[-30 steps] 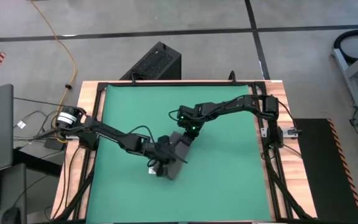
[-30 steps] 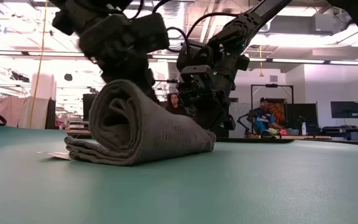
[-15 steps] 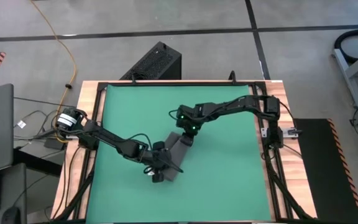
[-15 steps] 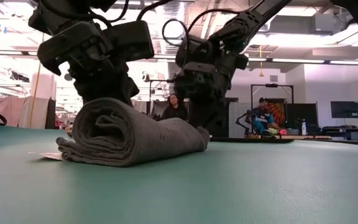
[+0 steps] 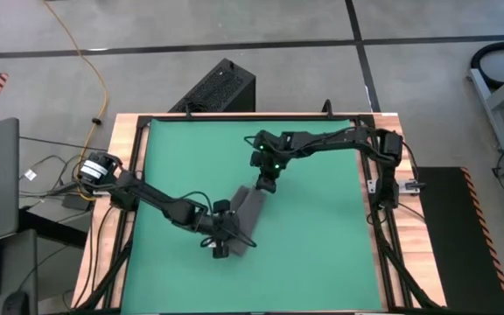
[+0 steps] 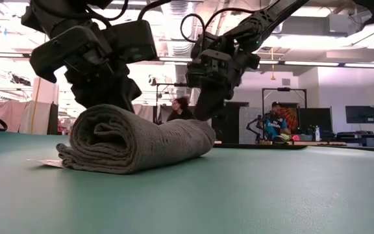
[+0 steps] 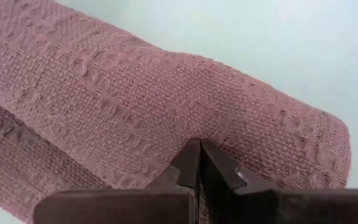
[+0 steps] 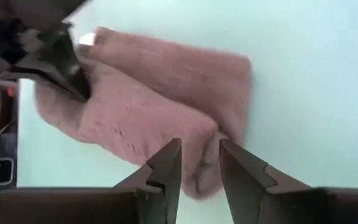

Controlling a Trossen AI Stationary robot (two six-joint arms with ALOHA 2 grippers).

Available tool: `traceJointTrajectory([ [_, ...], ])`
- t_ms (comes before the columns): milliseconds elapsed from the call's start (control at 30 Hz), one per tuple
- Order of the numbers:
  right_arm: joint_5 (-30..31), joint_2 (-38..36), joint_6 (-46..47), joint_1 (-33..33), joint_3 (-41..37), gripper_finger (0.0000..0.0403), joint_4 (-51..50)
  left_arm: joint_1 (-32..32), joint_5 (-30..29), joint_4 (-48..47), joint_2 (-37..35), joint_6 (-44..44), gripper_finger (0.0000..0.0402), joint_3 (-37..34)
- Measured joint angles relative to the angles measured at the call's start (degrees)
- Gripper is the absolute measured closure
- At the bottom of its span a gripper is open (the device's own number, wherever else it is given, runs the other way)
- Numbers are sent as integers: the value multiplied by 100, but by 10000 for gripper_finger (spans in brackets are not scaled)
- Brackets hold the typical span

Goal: Roll towel
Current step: Roll the microfiber towel

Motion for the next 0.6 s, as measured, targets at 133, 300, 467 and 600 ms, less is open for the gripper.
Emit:
traceJointTrajectory([
  [133,-138,-50,-255,80,8,268,696,-86,-172,-94,0,38,401,0],
  [300,-96,78,-541,257,11,302,1362,-138,-263,-341,-2,354,401,-2],
  [467,261,261,-983,352,10,348,1410,-151,-108,-669,-7,807,401,-2],
  [600,299,259,-1138,334,11,381,1545,-150,-59,-668,-7,810,401,-2],
])
